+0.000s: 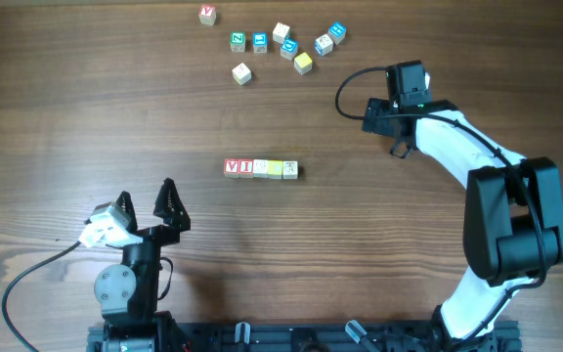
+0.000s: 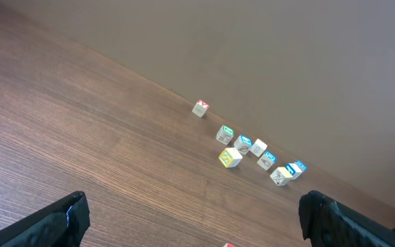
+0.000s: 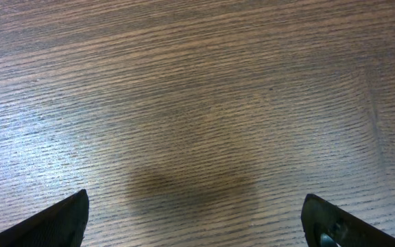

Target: Form a horizontal line

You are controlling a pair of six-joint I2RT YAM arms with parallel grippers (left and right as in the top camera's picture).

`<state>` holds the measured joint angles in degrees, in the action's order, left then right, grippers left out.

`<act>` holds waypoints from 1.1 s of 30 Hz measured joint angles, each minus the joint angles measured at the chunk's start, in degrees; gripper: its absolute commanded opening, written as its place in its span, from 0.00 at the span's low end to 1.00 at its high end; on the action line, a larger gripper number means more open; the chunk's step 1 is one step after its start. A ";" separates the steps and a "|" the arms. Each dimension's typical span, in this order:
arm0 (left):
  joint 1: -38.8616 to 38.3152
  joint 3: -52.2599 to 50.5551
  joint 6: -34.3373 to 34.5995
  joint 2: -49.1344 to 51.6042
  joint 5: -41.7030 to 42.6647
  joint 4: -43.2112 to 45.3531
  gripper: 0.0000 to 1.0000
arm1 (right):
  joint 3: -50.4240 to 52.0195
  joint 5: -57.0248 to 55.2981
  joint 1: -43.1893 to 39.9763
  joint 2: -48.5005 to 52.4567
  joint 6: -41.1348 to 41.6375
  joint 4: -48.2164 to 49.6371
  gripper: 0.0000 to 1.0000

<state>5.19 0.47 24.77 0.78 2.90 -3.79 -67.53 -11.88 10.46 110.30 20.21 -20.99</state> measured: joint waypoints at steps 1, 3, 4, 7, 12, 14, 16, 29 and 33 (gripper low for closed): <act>0.00 0.00 0.00 0.00 0.00 0.00 1.00 | 0.00 0.00 0.00 0.00 0.00 0.00 1.00; 0.00 0.00 0.00 0.00 0.00 0.00 1.00 | 0.00 0.00 0.00 0.00 0.00 0.00 0.99; -0.02 0.00 0.00 0.02 0.00 0.00 1.00 | 0.00 0.00 0.00 0.00 0.00 0.00 1.00; -0.02 0.00 0.00 0.00 0.00 0.00 1.00 | 0.00 0.00 0.00 0.00 0.00 0.00 1.00; 0.00 0.00 0.00 0.00 0.00 0.00 1.00 | 0.00 0.00 0.00 0.00 0.00 0.00 1.00; 0.00 0.00 0.00 0.00 0.00 0.00 1.00 | 0.00 0.00 0.00 0.00 0.00 0.00 1.00; 0.00 0.00 -0.02 0.02 0.00 0.00 1.00 | 0.00 0.00 0.00 0.00 0.00 0.00 1.00; 0.00 0.00 -9.73 0.02 -0.02 -0.02 1.00 | 0.00 0.00 0.00 0.00 0.00 0.00 1.00; 0.00 0.00 -10.12 0.02 -0.02 -0.02 1.00 | 0.00 0.00 0.00 0.00 0.00 0.00 1.00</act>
